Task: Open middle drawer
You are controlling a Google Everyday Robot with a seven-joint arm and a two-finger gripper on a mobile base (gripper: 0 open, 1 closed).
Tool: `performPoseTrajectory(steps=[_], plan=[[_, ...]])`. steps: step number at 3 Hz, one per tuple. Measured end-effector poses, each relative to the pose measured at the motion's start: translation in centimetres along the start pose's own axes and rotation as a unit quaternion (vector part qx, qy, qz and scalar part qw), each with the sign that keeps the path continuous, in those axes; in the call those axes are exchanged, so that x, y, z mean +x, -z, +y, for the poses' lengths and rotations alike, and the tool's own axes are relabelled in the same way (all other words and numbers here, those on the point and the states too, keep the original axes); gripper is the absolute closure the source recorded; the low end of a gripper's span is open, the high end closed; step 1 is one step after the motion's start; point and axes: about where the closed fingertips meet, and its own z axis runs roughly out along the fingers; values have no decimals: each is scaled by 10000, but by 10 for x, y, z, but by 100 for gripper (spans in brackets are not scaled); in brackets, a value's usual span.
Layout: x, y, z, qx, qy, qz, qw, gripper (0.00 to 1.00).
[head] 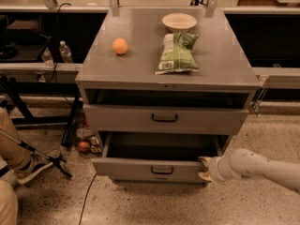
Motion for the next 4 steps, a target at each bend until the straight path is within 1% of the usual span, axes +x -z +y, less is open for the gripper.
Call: performPoseTrajectory(steps=[1, 2, 3, 4], plan=[[-4, 3, 13, 38, -97, -19, 9999, 100], [-6, 7, 14, 50, -121, -21, 9999, 100], [-16, 12, 48, 171, -383, -48, 9991, 100], [-17, 16, 47, 171, -383, -48, 9991, 100]])
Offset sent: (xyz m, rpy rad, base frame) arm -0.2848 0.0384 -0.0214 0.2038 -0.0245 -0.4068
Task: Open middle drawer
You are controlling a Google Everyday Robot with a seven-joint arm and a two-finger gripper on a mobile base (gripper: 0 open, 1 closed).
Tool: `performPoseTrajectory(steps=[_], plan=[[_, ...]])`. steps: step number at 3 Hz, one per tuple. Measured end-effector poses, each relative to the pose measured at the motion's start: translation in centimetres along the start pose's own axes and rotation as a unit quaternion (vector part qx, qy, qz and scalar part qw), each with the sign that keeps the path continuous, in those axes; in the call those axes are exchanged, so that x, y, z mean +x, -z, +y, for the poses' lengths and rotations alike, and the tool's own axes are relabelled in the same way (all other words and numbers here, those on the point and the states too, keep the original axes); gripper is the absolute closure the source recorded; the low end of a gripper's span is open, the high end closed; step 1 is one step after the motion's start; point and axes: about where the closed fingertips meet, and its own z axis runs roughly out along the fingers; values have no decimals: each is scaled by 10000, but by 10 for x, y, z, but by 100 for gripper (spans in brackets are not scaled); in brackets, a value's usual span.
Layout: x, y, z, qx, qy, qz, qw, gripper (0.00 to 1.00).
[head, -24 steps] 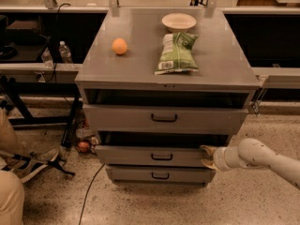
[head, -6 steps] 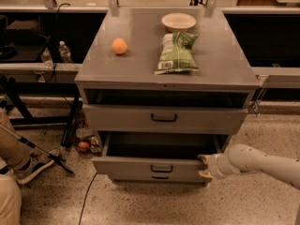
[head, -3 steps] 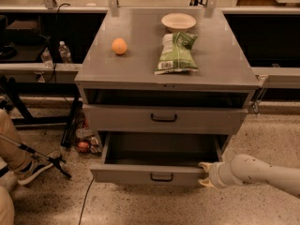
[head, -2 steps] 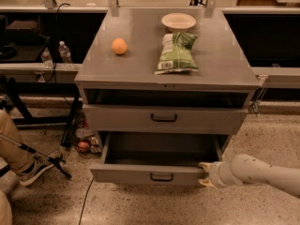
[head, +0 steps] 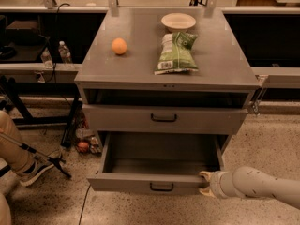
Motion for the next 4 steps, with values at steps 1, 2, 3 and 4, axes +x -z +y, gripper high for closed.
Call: performPoseTrajectory(steps=[1, 2, 3, 4], plan=[[-2, 3, 10, 40, -77, -8, 10000, 100], [-7, 8, 34, 136, -270, -26, 9995, 100], [-8, 11, 37, 149, -296, -28, 9994, 100], [-13, 19, 67, 260, -532, -39, 9982, 100]])
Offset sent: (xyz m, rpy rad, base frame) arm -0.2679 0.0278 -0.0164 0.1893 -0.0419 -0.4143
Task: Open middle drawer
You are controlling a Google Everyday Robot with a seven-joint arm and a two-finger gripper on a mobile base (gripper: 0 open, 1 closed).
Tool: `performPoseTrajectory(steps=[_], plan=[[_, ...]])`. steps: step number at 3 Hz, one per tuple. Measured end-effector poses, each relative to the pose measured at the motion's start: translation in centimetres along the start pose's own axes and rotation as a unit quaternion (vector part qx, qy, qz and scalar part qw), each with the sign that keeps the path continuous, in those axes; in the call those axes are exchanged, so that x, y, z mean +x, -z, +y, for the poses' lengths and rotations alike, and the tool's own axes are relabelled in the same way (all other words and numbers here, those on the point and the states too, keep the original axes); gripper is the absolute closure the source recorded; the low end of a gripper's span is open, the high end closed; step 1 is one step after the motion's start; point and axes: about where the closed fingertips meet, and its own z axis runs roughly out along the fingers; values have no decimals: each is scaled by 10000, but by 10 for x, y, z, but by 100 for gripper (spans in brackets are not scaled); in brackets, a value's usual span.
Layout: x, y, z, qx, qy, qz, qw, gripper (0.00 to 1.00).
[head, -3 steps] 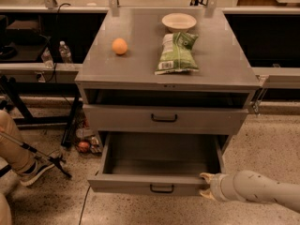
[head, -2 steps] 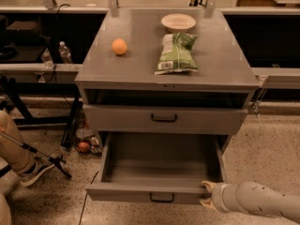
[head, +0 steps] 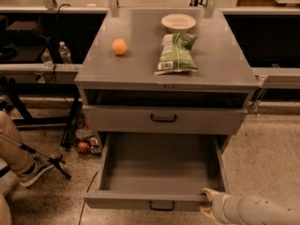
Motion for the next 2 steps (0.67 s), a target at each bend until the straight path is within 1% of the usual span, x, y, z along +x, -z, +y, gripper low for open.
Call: performPoseTrajectory(steps=[1, 2], plan=[[-1, 3, -1, 0, 0, 0, 10000, 84], [-2, 2, -1, -9, 4, -7, 10000, 59]])
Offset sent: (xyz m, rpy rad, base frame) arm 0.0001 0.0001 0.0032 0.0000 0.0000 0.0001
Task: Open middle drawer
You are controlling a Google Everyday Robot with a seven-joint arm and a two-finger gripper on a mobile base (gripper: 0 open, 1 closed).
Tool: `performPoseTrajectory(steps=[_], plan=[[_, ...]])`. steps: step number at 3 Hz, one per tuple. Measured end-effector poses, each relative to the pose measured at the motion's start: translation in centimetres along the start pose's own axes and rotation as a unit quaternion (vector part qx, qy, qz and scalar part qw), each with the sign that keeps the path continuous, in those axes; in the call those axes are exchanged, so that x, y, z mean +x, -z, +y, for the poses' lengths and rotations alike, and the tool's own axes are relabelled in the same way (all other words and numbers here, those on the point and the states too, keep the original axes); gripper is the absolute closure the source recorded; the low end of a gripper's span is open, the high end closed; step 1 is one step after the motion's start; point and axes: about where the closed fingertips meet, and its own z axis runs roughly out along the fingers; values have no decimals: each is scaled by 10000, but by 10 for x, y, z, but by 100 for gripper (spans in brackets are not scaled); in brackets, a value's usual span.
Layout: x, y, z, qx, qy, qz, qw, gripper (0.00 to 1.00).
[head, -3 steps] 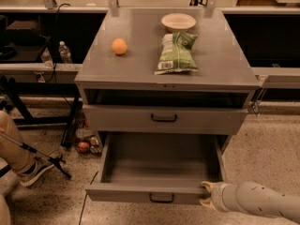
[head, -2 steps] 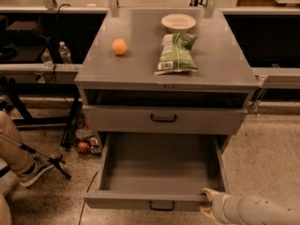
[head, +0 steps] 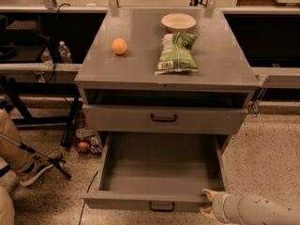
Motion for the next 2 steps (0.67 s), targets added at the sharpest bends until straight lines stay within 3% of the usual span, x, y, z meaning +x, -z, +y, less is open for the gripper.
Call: performPoseTrajectory(steps=[2], plan=[[-2, 3, -3, -22, 20, -36, 10000, 13]])
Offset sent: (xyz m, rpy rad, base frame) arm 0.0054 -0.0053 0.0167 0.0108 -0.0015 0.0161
